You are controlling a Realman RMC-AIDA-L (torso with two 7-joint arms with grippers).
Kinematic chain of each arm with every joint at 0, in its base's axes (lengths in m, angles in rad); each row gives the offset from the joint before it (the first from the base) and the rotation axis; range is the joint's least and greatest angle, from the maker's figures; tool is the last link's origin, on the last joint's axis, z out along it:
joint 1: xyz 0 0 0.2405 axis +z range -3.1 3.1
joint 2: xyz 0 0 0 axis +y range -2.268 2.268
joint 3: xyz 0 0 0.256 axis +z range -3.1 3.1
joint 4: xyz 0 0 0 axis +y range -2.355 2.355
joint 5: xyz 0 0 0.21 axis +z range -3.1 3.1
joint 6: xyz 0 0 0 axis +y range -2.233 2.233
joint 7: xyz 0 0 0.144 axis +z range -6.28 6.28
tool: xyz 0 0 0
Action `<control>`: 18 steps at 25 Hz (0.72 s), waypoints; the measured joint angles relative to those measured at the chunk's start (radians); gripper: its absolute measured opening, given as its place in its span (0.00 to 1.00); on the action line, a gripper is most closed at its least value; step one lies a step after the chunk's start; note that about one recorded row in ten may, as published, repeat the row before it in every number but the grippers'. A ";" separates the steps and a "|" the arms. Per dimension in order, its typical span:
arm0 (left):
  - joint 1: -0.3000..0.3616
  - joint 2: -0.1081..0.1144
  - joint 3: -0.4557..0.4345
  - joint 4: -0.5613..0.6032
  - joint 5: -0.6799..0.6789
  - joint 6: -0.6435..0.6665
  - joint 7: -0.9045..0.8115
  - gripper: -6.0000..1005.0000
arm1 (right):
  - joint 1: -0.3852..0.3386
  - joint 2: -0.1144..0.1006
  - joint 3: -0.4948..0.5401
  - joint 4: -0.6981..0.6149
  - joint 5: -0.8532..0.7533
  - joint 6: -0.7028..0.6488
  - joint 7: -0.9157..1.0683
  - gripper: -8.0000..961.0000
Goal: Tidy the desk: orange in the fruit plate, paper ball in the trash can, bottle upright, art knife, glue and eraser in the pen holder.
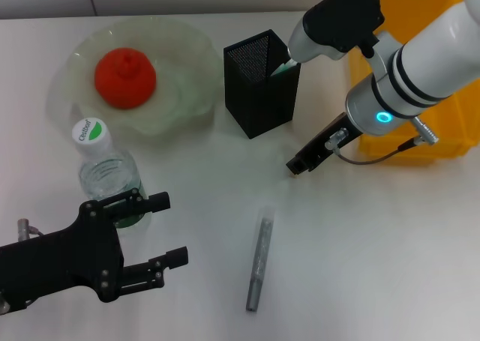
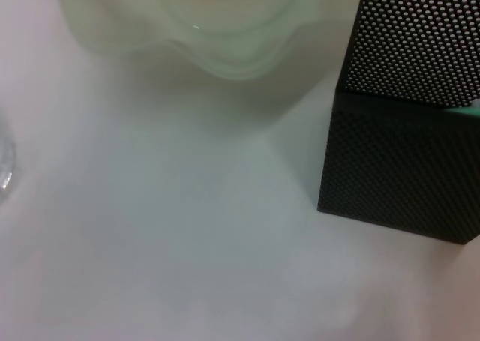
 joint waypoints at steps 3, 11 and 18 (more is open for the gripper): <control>0.000 0.000 0.000 0.000 0.000 0.000 0.000 0.76 | 0.002 0.000 -0.002 0.004 0.001 0.002 -0.001 0.42; 0.003 0.000 -0.002 0.000 0.000 0.000 0.000 0.76 | -0.046 0.000 0.015 -0.170 0.001 -0.086 0.006 0.28; -0.001 0.000 -0.002 0.000 0.000 0.000 0.000 0.76 | -0.121 -0.003 0.136 -0.512 0.001 -0.192 0.026 0.28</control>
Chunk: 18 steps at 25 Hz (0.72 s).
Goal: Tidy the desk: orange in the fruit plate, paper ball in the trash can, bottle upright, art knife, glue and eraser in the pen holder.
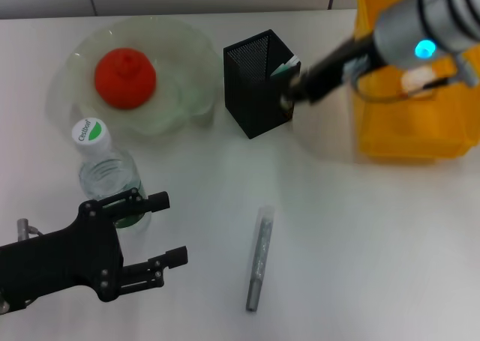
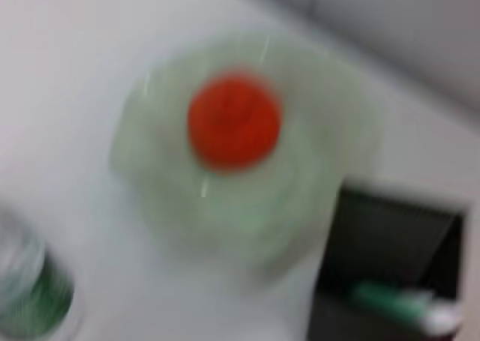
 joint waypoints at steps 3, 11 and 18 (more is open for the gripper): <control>-0.001 0.000 0.000 0.000 0.000 0.000 0.000 0.76 | 0.007 -0.003 0.052 -0.018 0.000 0.048 -0.012 0.28; -0.003 -0.001 0.000 -0.002 0.000 0.000 0.000 0.76 | 0.086 -0.004 0.080 0.183 0.023 0.217 -0.112 0.29; 0.001 -0.001 0.000 -0.004 0.000 0.002 0.000 0.76 | 0.120 -0.004 0.084 0.353 0.163 0.293 -0.263 0.30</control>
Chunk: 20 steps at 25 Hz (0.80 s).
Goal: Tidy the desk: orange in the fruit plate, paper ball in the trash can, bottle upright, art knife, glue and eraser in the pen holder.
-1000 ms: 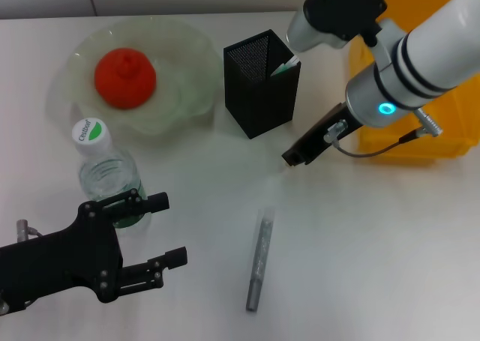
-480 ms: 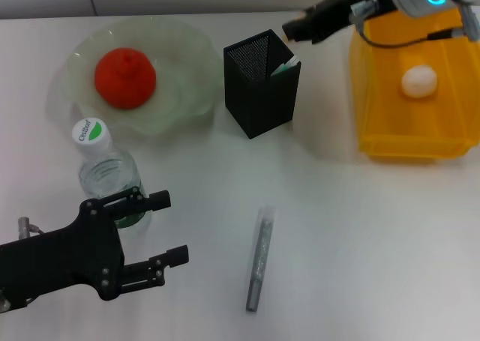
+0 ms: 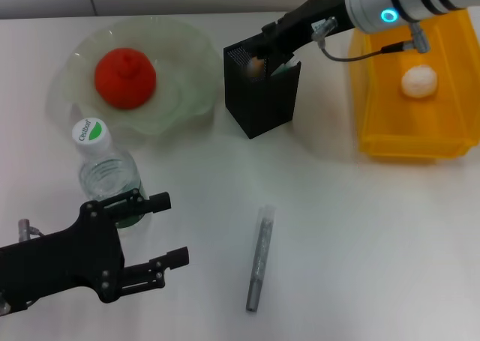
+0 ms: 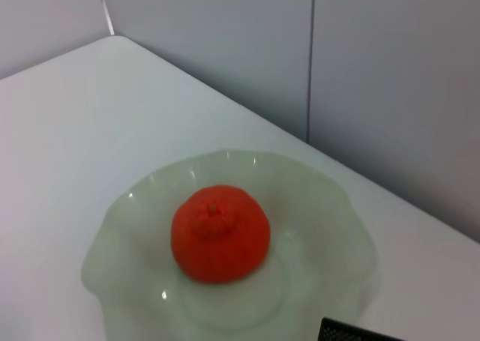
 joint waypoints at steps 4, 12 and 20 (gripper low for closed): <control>0.003 0.001 0.000 -0.001 0.000 0.005 0.000 0.76 | -0.004 0.000 0.000 0.002 -0.003 -0.005 0.007 0.36; 0.005 0.003 0.003 -0.001 0.000 0.020 -0.003 0.76 | -0.192 0.001 -0.007 -0.291 0.088 -0.135 0.107 0.64; 0.002 0.006 0.000 -0.001 0.000 0.016 -0.003 0.76 | -0.247 0.008 -0.164 -0.418 0.005 -0.311 0.299 0.73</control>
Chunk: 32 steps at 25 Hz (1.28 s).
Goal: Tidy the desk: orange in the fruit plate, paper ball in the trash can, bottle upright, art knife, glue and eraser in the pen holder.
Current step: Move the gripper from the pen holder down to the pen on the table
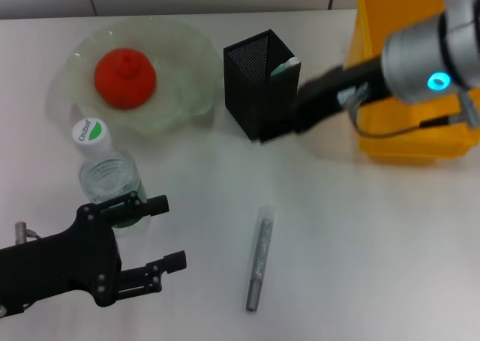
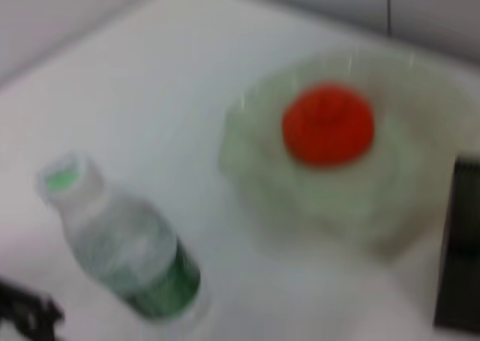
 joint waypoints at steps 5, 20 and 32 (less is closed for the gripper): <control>-0.001 0.000 0.000 0.000 0.000 -0.002 0.000 0.76 | 0.057 -0.003 -0.084 0.105 -0.021 0.002 0.028 0.82; 0.002 0.000 0.000 -0.005 0.000 -0.005 0.000 0.76 | 0.178 0.000 -0.252 0.278 -0.104 -0.005 0.095 0.86; -0.005 0.001 0.000 -0.006 0.000 -0.004 0.000 0.76 | 0.223 0.002 -0.291 0.370 -0.094 0.060 0.102 0.86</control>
